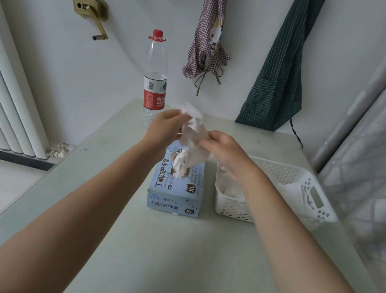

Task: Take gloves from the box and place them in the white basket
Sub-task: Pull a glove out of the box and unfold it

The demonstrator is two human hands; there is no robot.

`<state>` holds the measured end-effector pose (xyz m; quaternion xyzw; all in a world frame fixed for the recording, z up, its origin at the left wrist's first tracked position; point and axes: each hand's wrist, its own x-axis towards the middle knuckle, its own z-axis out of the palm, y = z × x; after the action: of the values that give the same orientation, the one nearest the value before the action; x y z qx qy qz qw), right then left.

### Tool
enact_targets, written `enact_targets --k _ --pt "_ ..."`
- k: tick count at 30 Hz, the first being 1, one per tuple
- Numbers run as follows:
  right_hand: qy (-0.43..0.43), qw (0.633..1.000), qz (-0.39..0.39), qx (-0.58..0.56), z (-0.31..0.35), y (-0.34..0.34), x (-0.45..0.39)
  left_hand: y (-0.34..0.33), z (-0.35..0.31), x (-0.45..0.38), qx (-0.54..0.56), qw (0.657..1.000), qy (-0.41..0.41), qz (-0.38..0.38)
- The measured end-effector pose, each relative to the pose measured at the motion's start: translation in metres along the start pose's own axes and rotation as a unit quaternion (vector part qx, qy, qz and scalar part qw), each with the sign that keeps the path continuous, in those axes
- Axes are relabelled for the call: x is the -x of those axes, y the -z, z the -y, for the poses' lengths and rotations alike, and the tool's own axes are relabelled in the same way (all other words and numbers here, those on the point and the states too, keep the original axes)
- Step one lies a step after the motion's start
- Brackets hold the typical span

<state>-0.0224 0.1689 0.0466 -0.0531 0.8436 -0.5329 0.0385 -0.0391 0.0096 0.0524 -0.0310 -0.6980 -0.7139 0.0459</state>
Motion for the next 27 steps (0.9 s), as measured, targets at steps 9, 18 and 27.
enact_targets --k 9,18,27 --pt "0.025 0.998 0.047 0.028 -0.007 0.007 0.007 0.005 0.009 -0.002 0.143 0.982 0.12 -0.024" --pt "-0.017 0.995 -0.087 0.035 -0.007 0.01 0.006 0.008 0.016 -0.005 0.005 0.98 0.195 -0.033" --pt "0.046 0.998 -0.031 0.042 0.02 0.018 0.013 -0.008 -0.006 0.014 -0.12 0.982 -0.063 0.13"
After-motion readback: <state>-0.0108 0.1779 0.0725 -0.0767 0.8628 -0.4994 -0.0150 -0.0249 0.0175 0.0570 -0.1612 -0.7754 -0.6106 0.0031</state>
